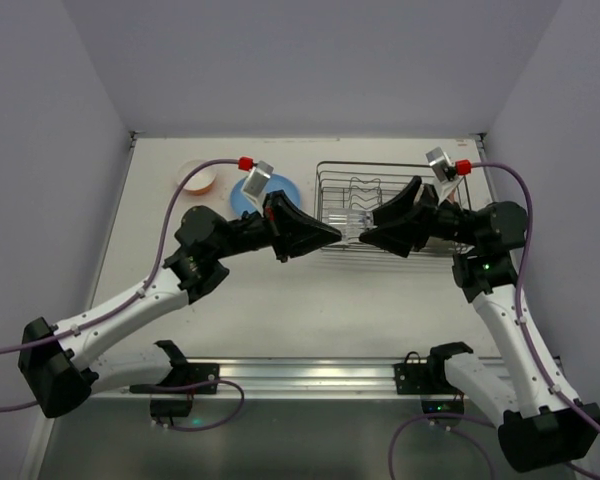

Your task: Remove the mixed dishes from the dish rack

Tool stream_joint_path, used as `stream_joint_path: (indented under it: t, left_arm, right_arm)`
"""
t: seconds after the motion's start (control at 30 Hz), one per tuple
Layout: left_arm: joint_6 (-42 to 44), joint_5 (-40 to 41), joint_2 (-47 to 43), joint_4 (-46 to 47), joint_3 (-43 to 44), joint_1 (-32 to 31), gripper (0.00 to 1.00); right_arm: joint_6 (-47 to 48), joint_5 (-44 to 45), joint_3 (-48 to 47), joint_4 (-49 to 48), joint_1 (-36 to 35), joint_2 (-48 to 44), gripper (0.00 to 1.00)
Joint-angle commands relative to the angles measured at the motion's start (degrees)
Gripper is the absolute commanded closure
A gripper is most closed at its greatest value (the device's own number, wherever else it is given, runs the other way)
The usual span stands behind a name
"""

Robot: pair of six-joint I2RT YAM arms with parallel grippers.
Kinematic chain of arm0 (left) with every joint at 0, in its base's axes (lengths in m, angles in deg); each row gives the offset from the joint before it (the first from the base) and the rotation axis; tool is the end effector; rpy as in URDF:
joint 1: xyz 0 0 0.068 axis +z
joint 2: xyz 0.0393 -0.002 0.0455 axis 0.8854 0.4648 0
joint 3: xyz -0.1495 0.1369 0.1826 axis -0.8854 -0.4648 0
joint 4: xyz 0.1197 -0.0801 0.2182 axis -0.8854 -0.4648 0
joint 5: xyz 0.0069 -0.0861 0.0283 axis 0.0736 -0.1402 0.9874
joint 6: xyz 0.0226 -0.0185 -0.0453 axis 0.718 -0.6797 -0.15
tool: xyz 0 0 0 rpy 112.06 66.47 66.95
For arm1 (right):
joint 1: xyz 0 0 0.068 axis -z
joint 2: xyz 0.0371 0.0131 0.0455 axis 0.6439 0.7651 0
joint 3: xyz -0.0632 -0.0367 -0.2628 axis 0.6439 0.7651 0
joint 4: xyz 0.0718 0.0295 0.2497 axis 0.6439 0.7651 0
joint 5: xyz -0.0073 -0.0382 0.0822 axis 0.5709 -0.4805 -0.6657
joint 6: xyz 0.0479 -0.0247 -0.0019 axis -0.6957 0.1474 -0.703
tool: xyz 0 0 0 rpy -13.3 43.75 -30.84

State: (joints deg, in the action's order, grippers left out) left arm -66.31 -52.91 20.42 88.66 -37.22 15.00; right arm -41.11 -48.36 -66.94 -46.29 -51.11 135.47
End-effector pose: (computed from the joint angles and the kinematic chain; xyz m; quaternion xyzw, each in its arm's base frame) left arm 0.1568 -0.1995 0.3997 0.2442 0.5349 -0.6937 0.4160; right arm 0.1677 0.0663 0.4145 -0.3093 0.5675 0.6048 0.4653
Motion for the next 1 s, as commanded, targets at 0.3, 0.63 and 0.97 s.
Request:
stream_joint_path:
  t: [0.3,0.63,0.97]
  left_arm:
    - [19.39,25.34,-4.25,-41.06,16.21,-0.68,1.0]
    - [25.11,58.0,15.43,-88.0,29.52,13.98,1.0]
    - [27.66,56.59,27.13,-92.41,31.27,19.01,1.0]
  right_arm:
    - [12.89,7.18,-2.96,15.36,1.97,-1.19,0.01]
    - [28.93,34.1,-9.4,48.73,1.97,-4.44,0.01]
    - [31.83,31.38,-8.69,49.88,1.89,-6.11,0.01]
